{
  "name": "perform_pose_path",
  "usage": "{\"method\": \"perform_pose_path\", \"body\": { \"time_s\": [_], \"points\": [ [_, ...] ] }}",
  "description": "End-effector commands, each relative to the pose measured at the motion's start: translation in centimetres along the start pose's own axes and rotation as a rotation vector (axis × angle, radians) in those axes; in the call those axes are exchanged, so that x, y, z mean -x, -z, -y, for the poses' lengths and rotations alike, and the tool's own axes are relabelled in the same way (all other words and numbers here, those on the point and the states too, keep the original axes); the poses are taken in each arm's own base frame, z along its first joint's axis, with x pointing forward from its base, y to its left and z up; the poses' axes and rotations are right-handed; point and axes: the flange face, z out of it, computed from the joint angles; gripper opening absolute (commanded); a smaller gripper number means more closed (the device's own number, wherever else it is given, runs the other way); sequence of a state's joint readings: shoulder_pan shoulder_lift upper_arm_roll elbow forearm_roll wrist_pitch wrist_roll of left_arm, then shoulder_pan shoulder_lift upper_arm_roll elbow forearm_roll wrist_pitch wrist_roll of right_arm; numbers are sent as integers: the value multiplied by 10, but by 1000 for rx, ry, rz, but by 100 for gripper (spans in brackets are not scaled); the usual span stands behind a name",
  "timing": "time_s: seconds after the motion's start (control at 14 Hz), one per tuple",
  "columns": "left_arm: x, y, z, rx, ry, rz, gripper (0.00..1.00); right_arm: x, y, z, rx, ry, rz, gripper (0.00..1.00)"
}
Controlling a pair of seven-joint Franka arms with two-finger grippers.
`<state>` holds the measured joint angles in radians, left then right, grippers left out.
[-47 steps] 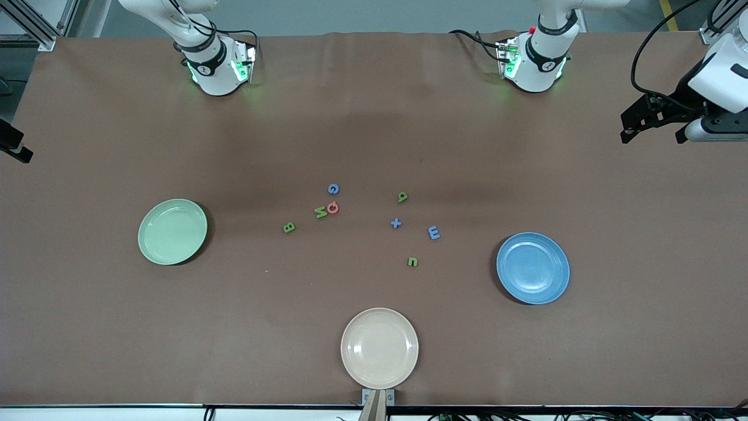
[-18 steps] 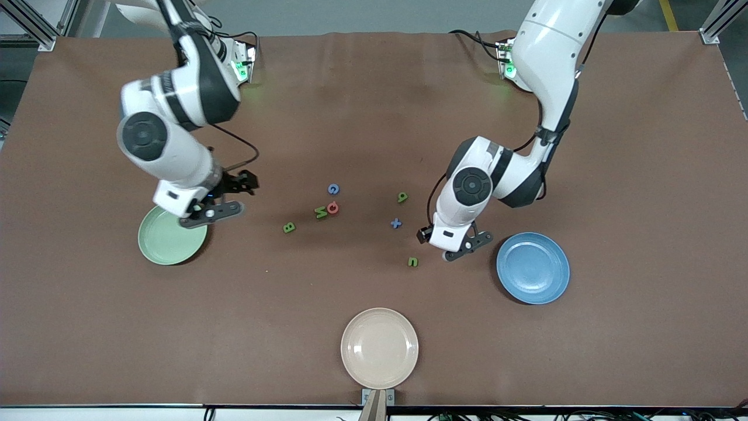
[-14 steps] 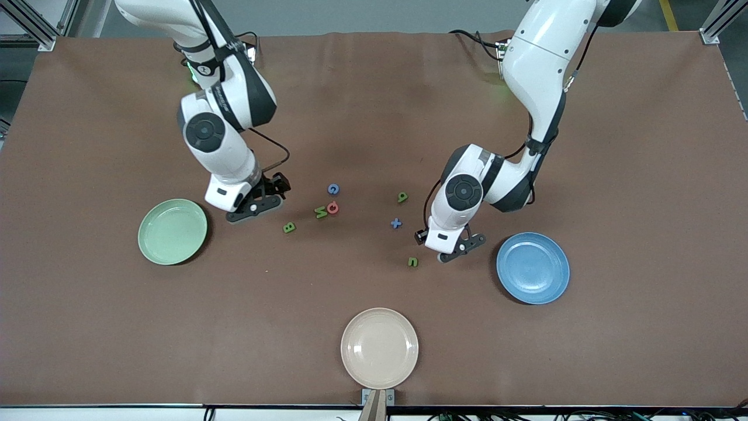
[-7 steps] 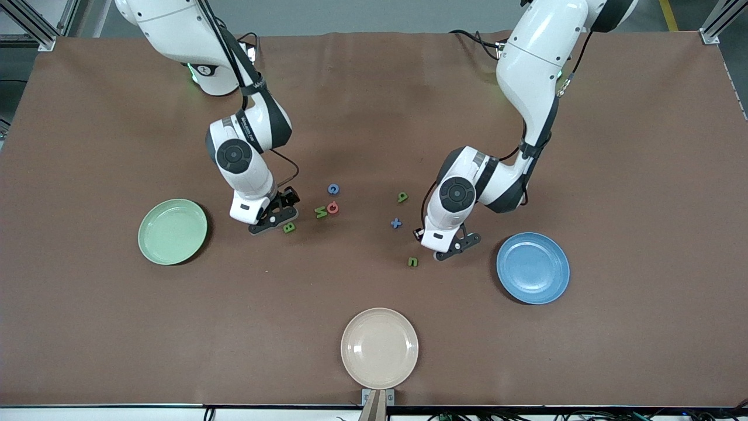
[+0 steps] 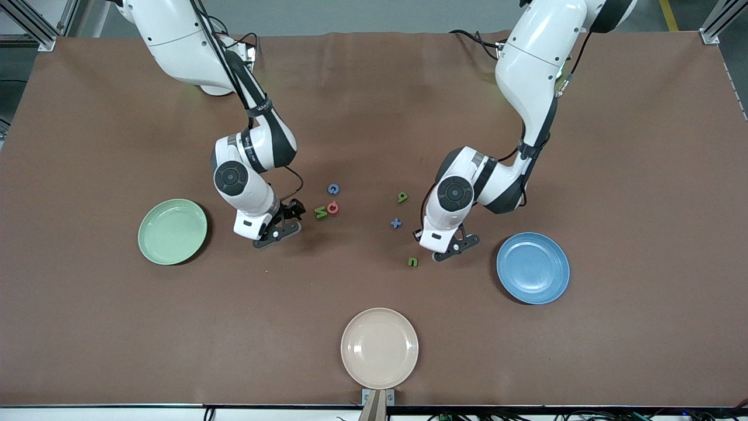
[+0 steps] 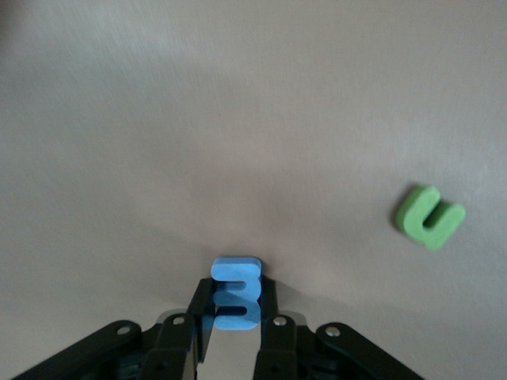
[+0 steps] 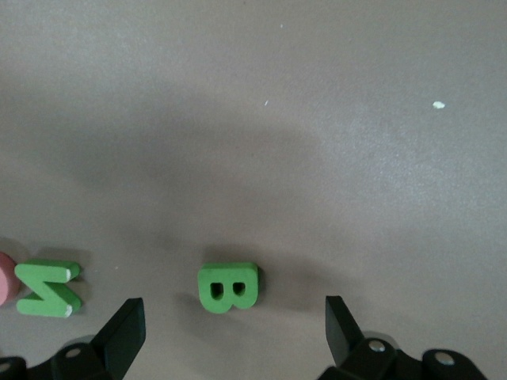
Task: Sort upper and lower case letters into plates
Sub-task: 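Carry the m to the blue plate while the right gripper grasps B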
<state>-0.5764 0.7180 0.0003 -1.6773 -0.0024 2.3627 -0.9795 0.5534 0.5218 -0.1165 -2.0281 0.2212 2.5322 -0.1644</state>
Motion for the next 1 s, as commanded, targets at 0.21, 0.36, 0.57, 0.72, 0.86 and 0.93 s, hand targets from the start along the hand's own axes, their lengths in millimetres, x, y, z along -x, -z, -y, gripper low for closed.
{"method": "perform_pose_path", "body": {
  "time_s": [0.21,0.36,0.57,0.72,0.86,0.93],
  "points": [
    [-104,100,78,33,-115,-104,0,-9,-9,-2,-25,9,9,95],
    [-133,92,111,18,-153,-94,0,-9,-10,1,-25,13,11,88],
    [-164,68,165,-15,-188,-51,2,-8,-13,3,-24,16,17,74],
    [-171,49,181,-32,-184,-25,24,-8,-14,3,-24,16,17,65],
    [-181,44,197,-36,-162,-18,99,-9,-16,3,-23,17,20,61],
    [-184,44,201,-36,-165,-17,100,-9,-16,3,-23,18,19,56]
  ]
}}
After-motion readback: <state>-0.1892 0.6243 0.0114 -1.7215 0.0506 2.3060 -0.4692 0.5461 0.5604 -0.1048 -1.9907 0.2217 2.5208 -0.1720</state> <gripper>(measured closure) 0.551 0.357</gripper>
